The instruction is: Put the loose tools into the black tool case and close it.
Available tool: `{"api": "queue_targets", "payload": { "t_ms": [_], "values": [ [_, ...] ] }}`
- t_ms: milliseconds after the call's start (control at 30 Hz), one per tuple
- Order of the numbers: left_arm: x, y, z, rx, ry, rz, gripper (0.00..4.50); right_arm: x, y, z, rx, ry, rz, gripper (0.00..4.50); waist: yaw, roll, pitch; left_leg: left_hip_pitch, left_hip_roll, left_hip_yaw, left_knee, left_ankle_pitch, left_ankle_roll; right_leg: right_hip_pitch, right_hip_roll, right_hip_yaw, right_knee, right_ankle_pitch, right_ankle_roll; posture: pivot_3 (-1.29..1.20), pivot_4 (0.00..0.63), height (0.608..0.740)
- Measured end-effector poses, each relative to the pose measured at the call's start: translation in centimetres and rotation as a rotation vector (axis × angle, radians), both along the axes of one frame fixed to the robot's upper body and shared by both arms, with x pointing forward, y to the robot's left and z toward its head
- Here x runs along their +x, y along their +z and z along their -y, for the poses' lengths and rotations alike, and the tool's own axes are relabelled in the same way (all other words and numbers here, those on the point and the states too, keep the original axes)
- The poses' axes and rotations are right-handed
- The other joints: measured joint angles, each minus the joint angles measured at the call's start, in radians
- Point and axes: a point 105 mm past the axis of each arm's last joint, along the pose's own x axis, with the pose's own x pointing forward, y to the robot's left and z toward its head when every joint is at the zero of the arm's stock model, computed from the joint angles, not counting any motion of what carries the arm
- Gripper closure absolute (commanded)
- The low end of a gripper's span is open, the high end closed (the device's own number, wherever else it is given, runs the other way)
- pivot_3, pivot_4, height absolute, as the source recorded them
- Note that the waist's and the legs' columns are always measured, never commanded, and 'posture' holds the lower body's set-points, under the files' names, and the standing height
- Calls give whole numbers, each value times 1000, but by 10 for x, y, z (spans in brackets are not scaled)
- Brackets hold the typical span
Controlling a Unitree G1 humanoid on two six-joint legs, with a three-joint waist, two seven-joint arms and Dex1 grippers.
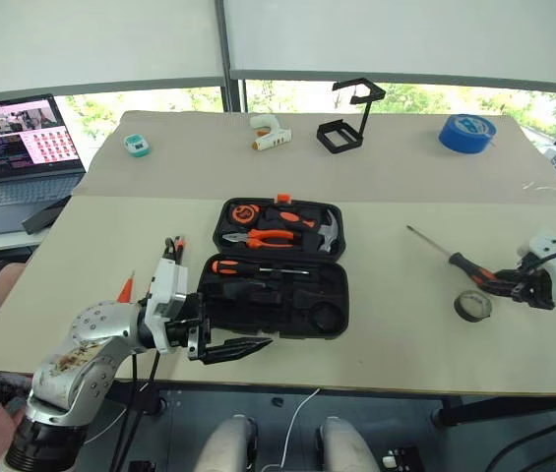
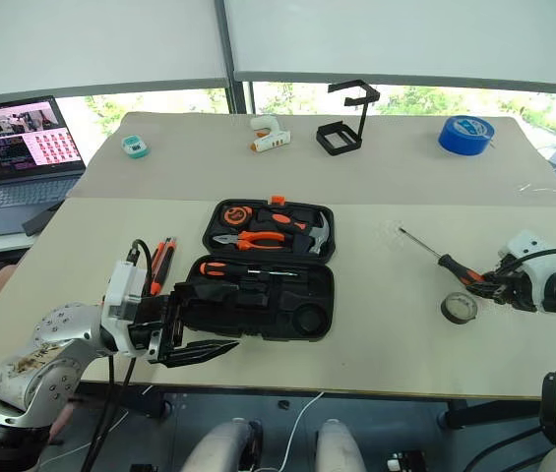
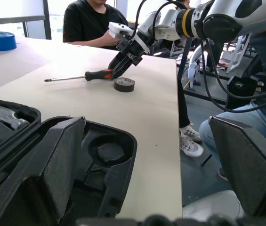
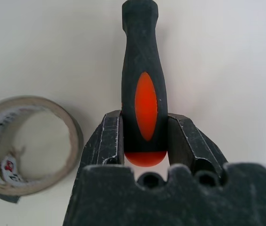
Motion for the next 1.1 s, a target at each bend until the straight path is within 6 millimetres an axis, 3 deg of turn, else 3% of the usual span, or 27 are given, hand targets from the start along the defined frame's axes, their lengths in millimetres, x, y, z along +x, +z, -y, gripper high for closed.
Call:
{"api": "queue_targets", "payload": {
  "t_ms": [133,267,367,500,633,767,1100],
  "values": [
    [4,0,-21,-10,118,-1,0,5,38,-30,29,201,123,3531,-11,0,1,0,1,-1,0,0,0,0,0,0,0,0,0,0,150,740],
    [2,-17,-55,-3,280,-58,0,5,69,-114,117,492,137,3531,-24,0,2,1,8,-1,-1,-2,-1,-3,4,2,1,1,-2,0,150,740],
    [3,-26,-73,4,372,-71,0,-2,63,-182,137,610,41,3531,-11,0,2,-1,10,-2,0,-2,-2,-4,4,0,1,2,-3,0,150,740],
    [5,-31,-81,12,425,-67,0,-10,35,-232,74,646,-64,3531,21,-1,2,-5,8,-2,2,-3,-2,-6,1,-3,-2,2,-3,0,150,740],
    [6,-30,-81,11,439,-63,0,-12,16,-245,-16,609,-142,3531,35,-1,2,-10,6,-2,3,-3,-2,-11,-4,-2,-5,4,-2,0,150,740],
    [5,-26,-78,12,439,-43,0,-7,2,-244,-126,527,-175,3531,34,-2,2,-13,7,-2,2,-5,-6,-17,-4,-2,-7,6,-3,0,150,740],
    [1,-30,-75,19,450,-52,0,-3,0,-243,-196,562,-145,3531,20,-2,2,-17,8,-1,2,-2,-3,-18,3,-3,-7,8,-4,0,150,740]
  ]
}}
